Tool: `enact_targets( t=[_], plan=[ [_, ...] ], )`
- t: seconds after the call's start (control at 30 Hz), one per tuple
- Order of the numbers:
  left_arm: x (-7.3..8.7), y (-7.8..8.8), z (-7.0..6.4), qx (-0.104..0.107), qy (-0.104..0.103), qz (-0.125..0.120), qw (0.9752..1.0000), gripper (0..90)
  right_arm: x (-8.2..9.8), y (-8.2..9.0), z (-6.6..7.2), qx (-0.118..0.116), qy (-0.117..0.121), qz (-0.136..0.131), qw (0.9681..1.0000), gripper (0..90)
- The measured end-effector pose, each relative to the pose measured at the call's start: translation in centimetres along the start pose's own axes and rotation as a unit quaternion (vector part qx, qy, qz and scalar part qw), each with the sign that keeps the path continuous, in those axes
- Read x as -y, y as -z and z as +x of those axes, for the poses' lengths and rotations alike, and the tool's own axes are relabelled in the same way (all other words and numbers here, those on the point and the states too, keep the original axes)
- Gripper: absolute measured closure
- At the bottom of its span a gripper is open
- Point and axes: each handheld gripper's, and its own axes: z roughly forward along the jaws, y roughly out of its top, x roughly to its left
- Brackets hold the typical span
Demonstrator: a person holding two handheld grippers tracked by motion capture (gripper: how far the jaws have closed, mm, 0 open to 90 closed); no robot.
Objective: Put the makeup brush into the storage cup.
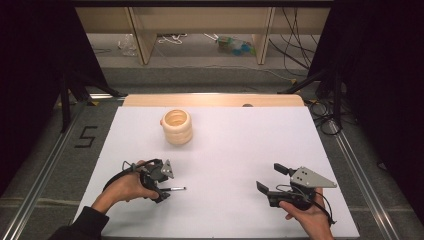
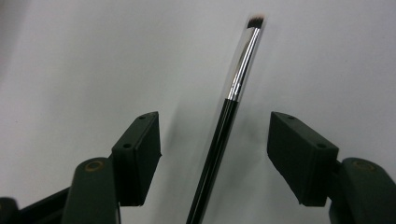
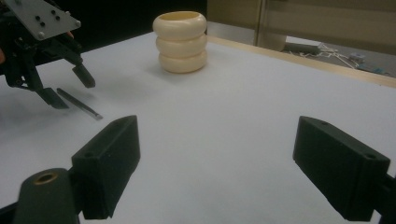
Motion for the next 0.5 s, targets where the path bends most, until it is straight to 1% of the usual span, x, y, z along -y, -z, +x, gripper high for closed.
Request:
enact_targets(
  t=[0.03, 0.07, 0.1, 0.13, 0.17, 0.2, 0.23, 0.33, 0.37, 0.43, 0.47, 0.5],
  plan=[
    [0.02, -0.01, -0.16, -0.003, 0.012, -0.007, 0.9999, 36.8, 0.01, 0.0, 0.0, 0.0, 0.0, 0.0, 1.0, 15.9],
    [0.02, -0.01, -0.16, -0.003, 0.012, -0.007, 0.9999, 38.5, 0.03, -0.05, -0.01, 0.001, 0.002, -0.001, 1.0, 15.9],
    [-0.04, 0.05, -0.09, -0.002, 0.01, -0.004, 0.9999, 39.6, 0.03, -0.06, -0.01, 0.002, 0.002, -0.001, 1.0, 15.9],
    [-0.1, 0.02, -0.02, -0.002, 0.006, -0.005, 1.0, 40.4, -0.01, 0.05, -0.03, 0.005, 0.006, 0.005, 1.0, 15.9],
    [-0.18, 0.07, -0.06, -0.002, 0.008, -0.001, 1.0, 40.4, -0.01, 0.05, -0.03, 0.005, 0.006, 0.005, 1.0, 15.9],
    [-0.23, -0.05, -0.13, -0.003, 0.006, -0.003, 1.0, 41.5, 0.0, 0.02, 0.04, 0.002, 0.001, 0.004, 1.0, 15.9],
    [-0.42, -0.06, -0.18, -0.001, 0.001, 0.008, 1.0, 43.1, -0.04, 0.06, -0.13, 0.008, 0.015, 0.003, 0.9998, 15.9],
    [-0.52, -0.3, -0.24, 0.004, -0.005, 0.006, 1.0, 46.1, -0.02, 0.03, -0.15, 0.007, 0.018, 0.005, 0.9998, 15.9],
    [-0.69, -0.25, -0.26, 0.006, -0.007, 0.016, 0.9998, 47.1, -0.02, 0.03, -0.12, 0.005, 0.016, 0.007, 0.9998, 15.9],
    [-0.74, -0.26, -0.28, 0.007, -0.005, 0.016, 0.9998, 49.0, 0.02, -0.01, 0.03, 0.001, 0.007, 0.01, 0.9999, 15.9],
    [-0.74, -0.4, -0.2, 0.006, -0.007, 0.011, 0.9999, 50.0, 0.07, -0.15, 0.07, -0.002, 0.004, 0.002, 1.0, 15.9],
    [-0.8, -0.38, -0.22, 0.008, 0.002, 0.014, 0.9999, 50.0, 0.07, -0.15, 0.07, -0.002, 0.004, 0.002, 1.0, 15.9]
  ],
)
